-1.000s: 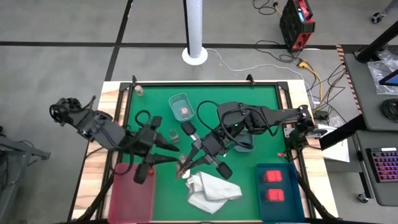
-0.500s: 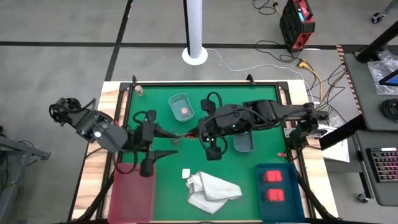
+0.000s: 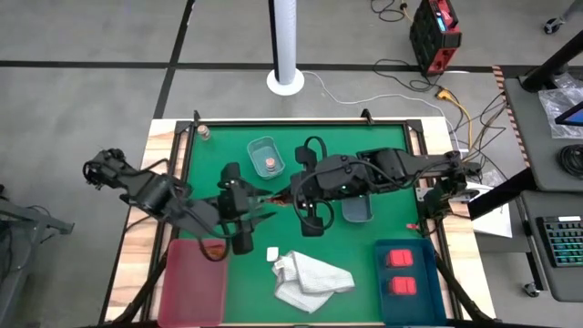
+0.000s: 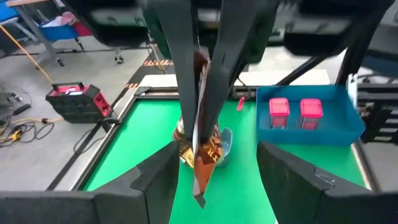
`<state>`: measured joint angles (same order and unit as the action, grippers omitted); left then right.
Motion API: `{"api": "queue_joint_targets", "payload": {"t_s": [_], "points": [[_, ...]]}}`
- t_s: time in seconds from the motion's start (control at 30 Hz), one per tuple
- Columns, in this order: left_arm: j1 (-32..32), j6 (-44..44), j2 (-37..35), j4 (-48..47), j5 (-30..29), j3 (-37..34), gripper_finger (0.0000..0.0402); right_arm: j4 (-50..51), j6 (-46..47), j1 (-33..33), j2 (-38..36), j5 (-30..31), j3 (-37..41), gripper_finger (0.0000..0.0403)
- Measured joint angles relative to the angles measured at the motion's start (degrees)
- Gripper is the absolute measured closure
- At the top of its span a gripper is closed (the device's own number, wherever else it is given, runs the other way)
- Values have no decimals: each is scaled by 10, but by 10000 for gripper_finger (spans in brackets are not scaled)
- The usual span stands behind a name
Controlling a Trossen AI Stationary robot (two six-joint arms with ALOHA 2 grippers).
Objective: Sort spices by type
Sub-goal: Put the orange spice pack into the pink bin
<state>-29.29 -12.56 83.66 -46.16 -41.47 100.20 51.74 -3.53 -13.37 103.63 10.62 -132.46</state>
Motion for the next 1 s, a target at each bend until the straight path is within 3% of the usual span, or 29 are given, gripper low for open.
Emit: {"api": "queue_joint_targets", "payload": {"t_s": [0.3, 0.5, 0.83, 1.0], "points": [[20, -1, 13, -1, -26, 0, 252, 3, 0, -1, 0, -6, 0, 394], [20, 12, 11, -7, 3, 0, 384, 3, 10, -2, 0, -20, 0, 394], [16, 15, -2, -5, 37, 1, 401, 28, 58, -2, -5, -26, -10, 368], [16, 27, -22, -10, 19, 2, 402, 67, 120, 16, -28, -91, -13, 327]]}}
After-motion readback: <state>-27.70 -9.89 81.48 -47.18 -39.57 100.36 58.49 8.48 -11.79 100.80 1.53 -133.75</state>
